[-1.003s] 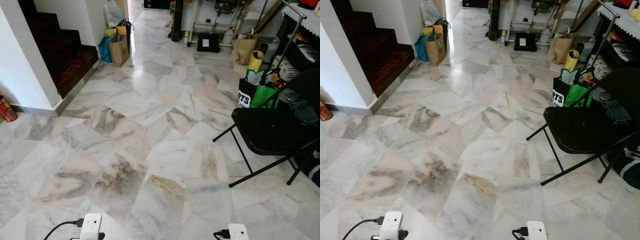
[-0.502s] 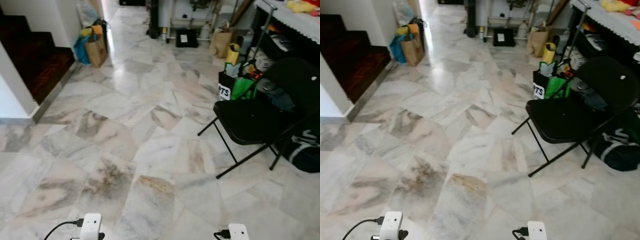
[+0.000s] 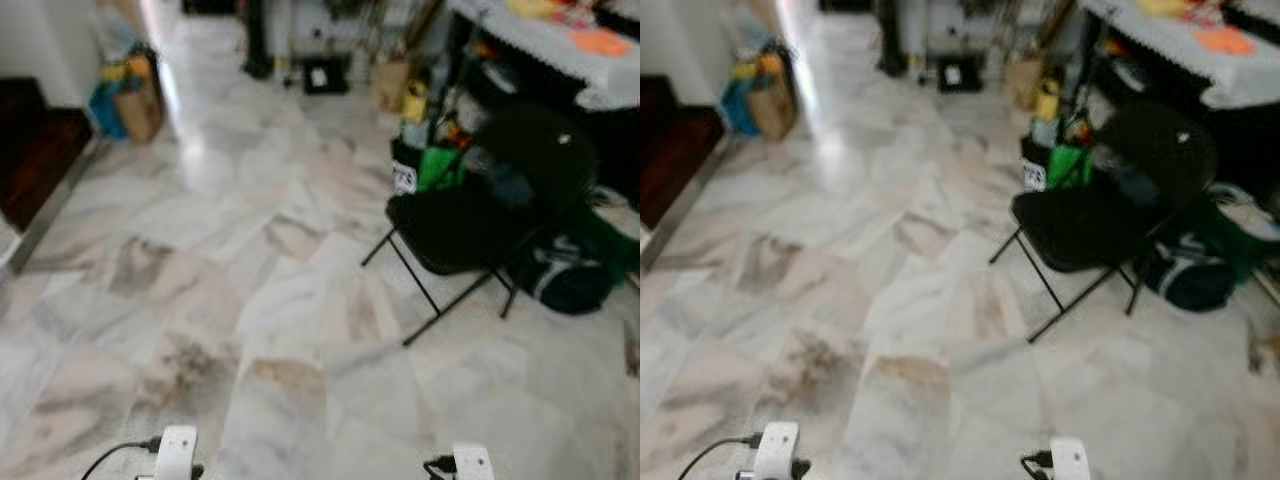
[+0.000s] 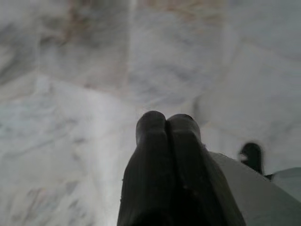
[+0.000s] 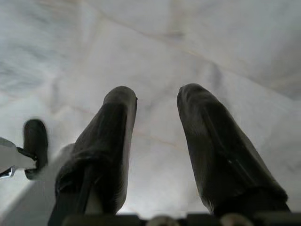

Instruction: Setting the table

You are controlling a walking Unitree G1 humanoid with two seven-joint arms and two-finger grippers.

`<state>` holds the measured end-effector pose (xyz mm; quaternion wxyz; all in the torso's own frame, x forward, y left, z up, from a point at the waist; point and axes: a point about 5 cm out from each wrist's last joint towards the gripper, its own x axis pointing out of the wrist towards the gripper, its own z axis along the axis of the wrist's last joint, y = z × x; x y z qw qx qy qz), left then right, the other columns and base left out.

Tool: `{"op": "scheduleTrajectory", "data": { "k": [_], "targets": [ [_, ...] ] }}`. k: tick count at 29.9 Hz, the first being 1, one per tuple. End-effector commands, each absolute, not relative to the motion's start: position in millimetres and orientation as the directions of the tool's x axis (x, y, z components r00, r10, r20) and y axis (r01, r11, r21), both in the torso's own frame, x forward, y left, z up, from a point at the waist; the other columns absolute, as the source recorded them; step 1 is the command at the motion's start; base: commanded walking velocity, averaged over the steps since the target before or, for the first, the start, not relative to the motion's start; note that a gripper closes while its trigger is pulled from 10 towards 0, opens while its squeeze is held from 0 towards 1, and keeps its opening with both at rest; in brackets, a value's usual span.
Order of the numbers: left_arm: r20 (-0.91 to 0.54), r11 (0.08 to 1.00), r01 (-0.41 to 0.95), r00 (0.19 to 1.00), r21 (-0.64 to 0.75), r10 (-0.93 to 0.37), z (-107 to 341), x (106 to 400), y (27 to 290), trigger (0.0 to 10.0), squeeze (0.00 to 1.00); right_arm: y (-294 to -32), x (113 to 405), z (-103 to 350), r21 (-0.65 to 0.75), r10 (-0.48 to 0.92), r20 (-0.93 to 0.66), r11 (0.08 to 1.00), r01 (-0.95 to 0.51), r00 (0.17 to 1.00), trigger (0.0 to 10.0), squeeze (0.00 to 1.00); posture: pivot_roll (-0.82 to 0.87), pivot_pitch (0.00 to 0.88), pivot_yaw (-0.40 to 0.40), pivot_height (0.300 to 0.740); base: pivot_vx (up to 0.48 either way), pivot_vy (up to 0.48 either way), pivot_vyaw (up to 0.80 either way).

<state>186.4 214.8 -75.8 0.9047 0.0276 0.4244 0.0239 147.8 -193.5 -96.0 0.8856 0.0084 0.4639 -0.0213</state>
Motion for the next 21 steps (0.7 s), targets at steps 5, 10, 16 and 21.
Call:
{"op": "scheduleTrajectory", "data": {
  "k": [5,10,16,21],
  "targets": [
    [-0.806,0.978,0.143,0.591,0.15,0.037,-73,195,217,10.0,0.0,-191,202,-74,0.082,-0.045,-0.799,0.98,0.182,0.6,10.0,0.0,0.11,0.0,-0.034,0.74,0.0,0.0,-0.78],
    [-0.79,0.986,0.081,0.61,0.145,0.066,-69,200,224,10.0,0.0,-192,203,-74,0.084,-0.045,-0.798,0.979,0.185,0.601,10.0,0.0,0.11,0.0,-0.036,0.74,0.0,0.0,-0.78],
    [-0.788,0.986,0.077,0.612,0.147,0.07,-68,201,225,10.0,0.0,-194,202,-74,0.084,-0.055,-0.799,0.976,0.201,0.599,10.0,0.0,0.1,0.0,-0.031,0.74,0.0,0.0,-0.78],
    [-0.78,0.985,0.082,0.622,0.151,0.067,-66,203,225,10.0,0.0,-195,202,-74,0.081,-0.058,-0.8,0.976,0.204,0.597,10.0,0.0,0.1,0.0,-0.028,0.74,0.0,0.0,-0.78]
  ]
}}
